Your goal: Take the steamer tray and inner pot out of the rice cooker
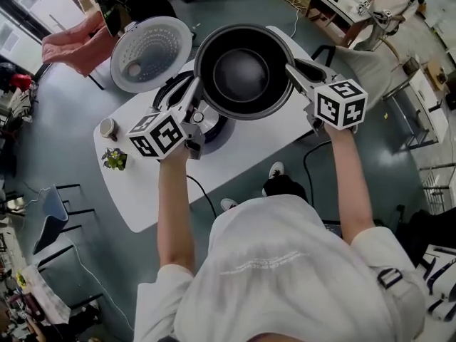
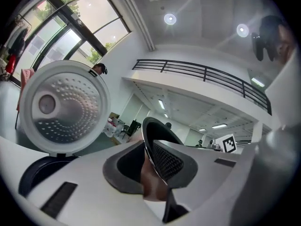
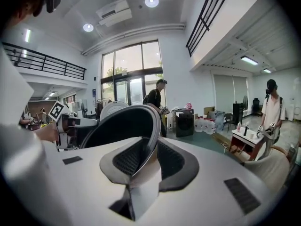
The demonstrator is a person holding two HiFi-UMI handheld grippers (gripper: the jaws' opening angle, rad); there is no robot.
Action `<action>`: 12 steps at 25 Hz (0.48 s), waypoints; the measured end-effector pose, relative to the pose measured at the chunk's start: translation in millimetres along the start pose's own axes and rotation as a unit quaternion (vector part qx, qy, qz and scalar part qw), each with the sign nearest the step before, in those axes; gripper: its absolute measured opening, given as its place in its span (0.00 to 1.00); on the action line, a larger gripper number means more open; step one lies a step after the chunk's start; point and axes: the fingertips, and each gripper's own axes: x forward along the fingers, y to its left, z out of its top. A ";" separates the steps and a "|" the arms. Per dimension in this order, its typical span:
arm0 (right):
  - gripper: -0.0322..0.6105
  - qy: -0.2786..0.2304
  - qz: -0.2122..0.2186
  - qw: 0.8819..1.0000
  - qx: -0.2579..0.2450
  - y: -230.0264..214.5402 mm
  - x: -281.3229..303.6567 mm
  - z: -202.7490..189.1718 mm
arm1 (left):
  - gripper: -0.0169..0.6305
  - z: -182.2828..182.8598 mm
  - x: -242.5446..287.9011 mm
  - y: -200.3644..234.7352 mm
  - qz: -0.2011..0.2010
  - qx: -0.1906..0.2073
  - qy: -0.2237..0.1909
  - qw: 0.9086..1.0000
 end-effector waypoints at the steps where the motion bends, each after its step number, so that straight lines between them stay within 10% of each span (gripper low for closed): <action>1: 0.23 0.000 -0.007 1.000 0.004 -11.4 -5.6 -3.0 | 0.12 -1.5 10.3 -7.9 -0.010 0.001 0.000 1.000; 12: 0.23 0.038 -0.018 0.998 0.049 -135.8 -27.8 -46.3 | 0.12 -44.3 119.4 -61.5 -0.029 -0.012 0.026 0.999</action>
